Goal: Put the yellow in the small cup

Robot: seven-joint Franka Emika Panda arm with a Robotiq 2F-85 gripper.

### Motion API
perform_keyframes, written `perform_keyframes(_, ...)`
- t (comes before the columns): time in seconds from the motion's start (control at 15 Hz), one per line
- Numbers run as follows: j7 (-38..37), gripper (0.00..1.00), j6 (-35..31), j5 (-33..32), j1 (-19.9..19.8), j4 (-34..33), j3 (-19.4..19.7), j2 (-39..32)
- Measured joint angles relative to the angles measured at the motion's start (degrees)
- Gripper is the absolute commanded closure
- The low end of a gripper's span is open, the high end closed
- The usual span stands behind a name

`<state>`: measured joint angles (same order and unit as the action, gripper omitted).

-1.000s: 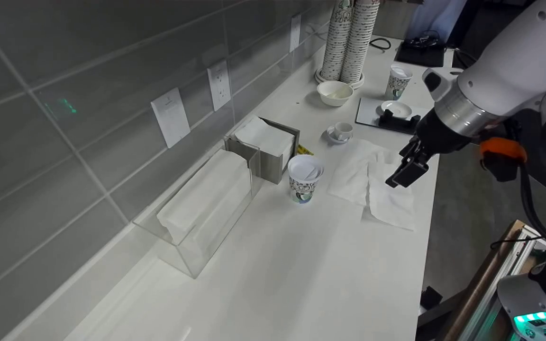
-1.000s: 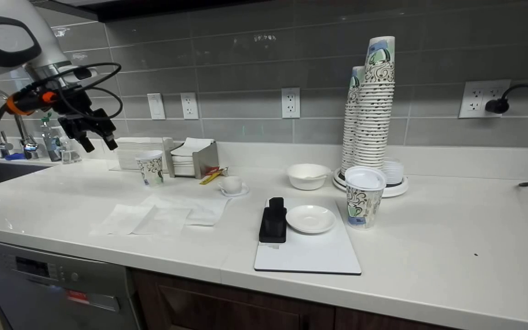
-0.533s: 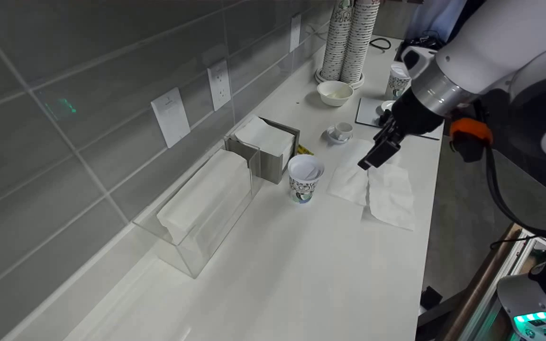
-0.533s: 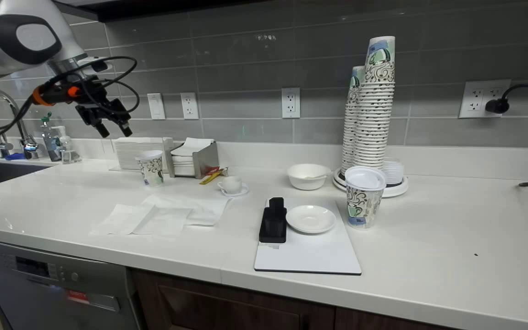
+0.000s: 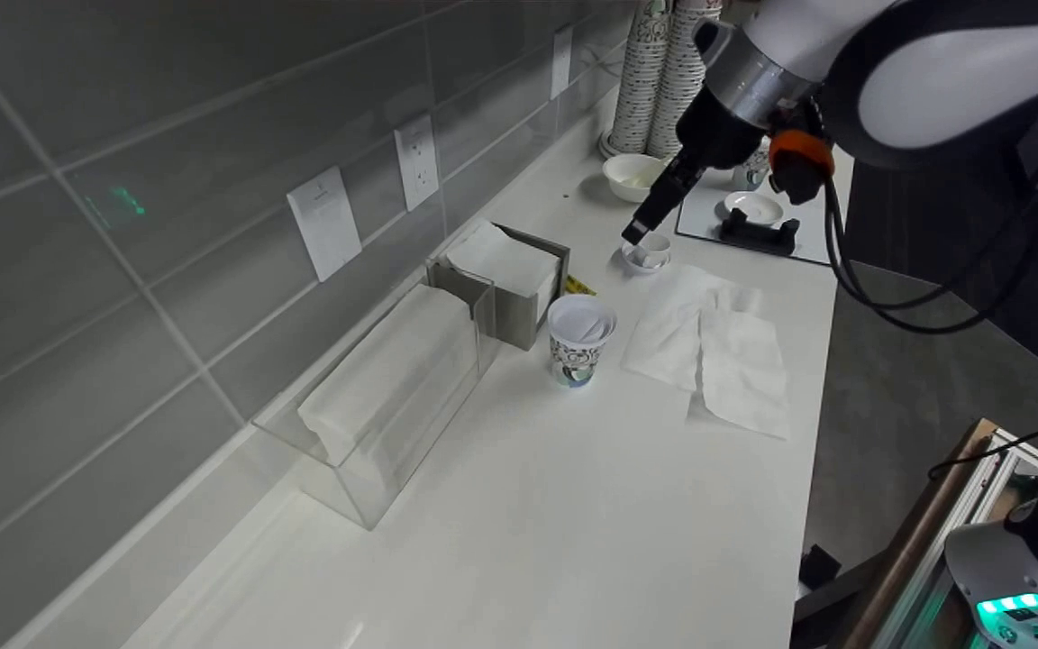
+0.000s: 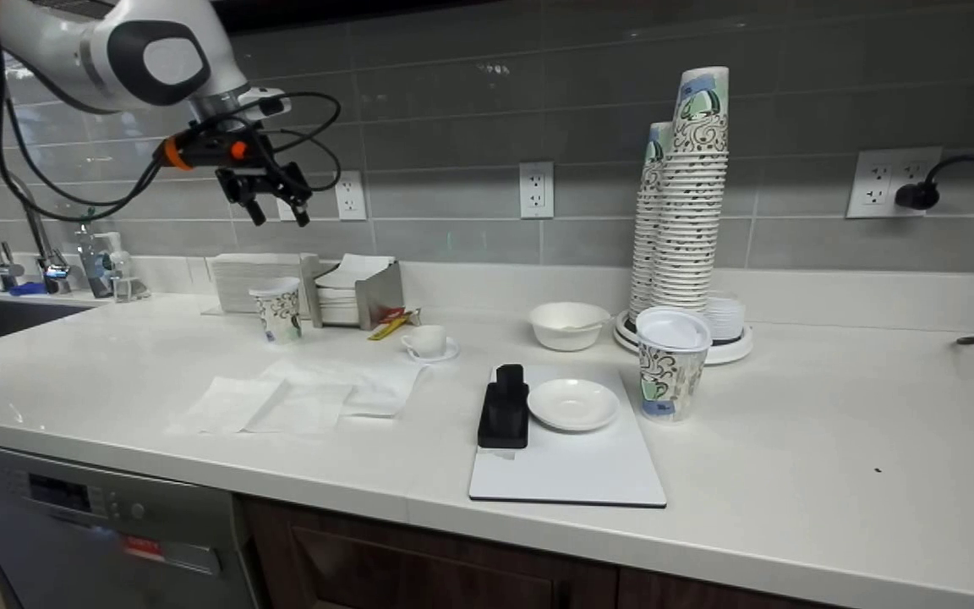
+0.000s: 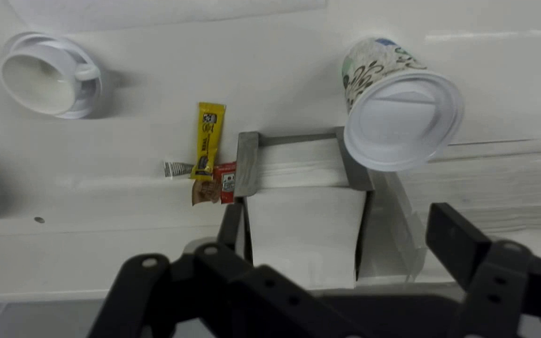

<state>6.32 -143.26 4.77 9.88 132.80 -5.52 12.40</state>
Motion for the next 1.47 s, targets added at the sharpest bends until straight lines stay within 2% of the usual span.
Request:
perform_keyframes(0.33,19.5,0.00,2.1,15.8,0.5,-5.6,7.7,-4.3)
perform_keyframes(0.53,22.9,0.00,2.1,22.5,-1.3,-8.4,9.3,-9.2)
perform_keyframes(0.73,24.6,0.00,2.1,28.8,-3.9,-11.4,9.1,-15.2)
perform_keyframes(1.07,23.4,0.00,1.7,30.3,-6.8,-15.9,7.8,-24.3)
perform_keyframes(1.47,22.9,0.00,1.7,30.3,-6.8,-16.9,7.5,-24.7)
